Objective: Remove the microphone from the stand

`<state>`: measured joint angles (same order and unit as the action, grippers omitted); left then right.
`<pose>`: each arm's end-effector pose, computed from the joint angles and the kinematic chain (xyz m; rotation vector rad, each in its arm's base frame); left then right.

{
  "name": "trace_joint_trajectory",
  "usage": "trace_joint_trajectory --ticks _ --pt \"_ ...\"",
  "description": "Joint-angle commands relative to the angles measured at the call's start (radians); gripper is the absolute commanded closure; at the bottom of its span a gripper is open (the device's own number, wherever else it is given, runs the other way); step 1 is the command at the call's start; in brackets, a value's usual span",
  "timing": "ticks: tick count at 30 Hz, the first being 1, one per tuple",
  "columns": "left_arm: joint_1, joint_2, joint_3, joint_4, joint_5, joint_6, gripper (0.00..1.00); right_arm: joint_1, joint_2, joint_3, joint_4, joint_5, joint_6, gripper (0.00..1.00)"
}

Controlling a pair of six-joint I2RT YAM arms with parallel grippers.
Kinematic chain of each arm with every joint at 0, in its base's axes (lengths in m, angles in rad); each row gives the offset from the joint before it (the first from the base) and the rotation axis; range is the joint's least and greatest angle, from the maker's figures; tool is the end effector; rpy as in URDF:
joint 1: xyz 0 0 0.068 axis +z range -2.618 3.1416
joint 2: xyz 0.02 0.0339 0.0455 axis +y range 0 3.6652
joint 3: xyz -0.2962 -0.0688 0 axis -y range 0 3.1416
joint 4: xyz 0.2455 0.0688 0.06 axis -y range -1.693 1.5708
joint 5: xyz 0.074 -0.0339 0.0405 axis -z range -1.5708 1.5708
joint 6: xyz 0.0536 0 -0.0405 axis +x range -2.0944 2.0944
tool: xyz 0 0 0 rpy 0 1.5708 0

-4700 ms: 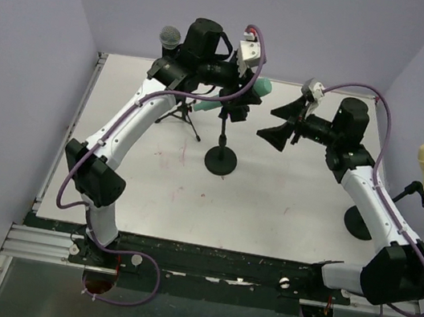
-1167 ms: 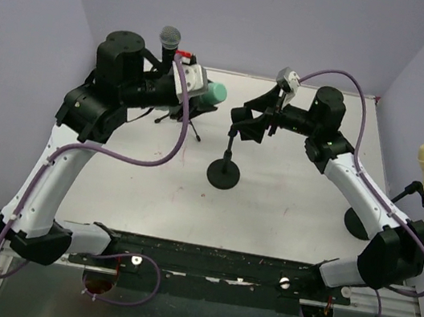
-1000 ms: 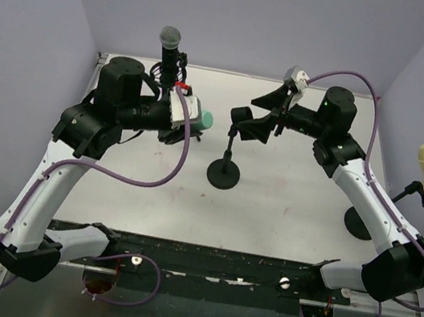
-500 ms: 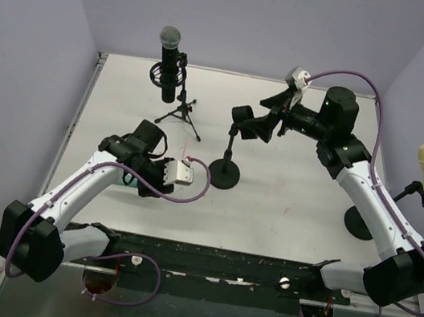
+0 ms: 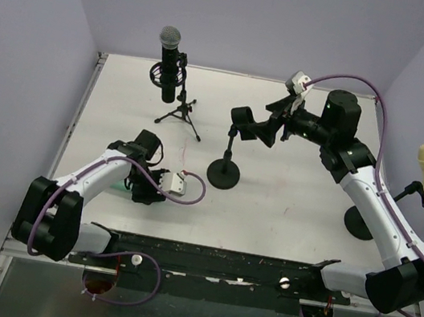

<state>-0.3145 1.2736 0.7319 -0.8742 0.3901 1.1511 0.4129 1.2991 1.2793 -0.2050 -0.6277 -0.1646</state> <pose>0.1778 -0.0793 0.1995 1.9141 2.0624 -0.4192 0.2636 0.1498 0.4278 -0.9346 1.5524 0.7382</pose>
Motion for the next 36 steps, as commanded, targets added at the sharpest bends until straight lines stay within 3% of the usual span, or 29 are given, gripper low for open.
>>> trace_joint_trajectory --ticks 1,14,17,19,36 --pt "0.009 0.058 0.015 0.066 0.039 -0.016 0.6 0.001 -0.004 0.015 -0.037 0.011 -0.026 0.11" --pt "0.009 0.041 -0.061 0.179 0.038 -0.054 0.39 0.001 0.029 0.055 -0.047 -0.006 -0.035 0.11" --pt "0.009 0.041 -0.063 0.198 0.029 -0.057 0.2 0.001 0.035 0.063 -0.05 -0.018 -0.033 0.11" --pt "0.011 0.038 -0.066 0.201 0.035 -0.059 0.16 0.0 0.042 0.068 -0.051 -0.024 -0.032 0.11" --pt "0.009 -0.036 -0.025 0.113 0.122 -0.051 0.14 0.001 0.04 0.055 -0.043 -0.018 -0.03 0.1"
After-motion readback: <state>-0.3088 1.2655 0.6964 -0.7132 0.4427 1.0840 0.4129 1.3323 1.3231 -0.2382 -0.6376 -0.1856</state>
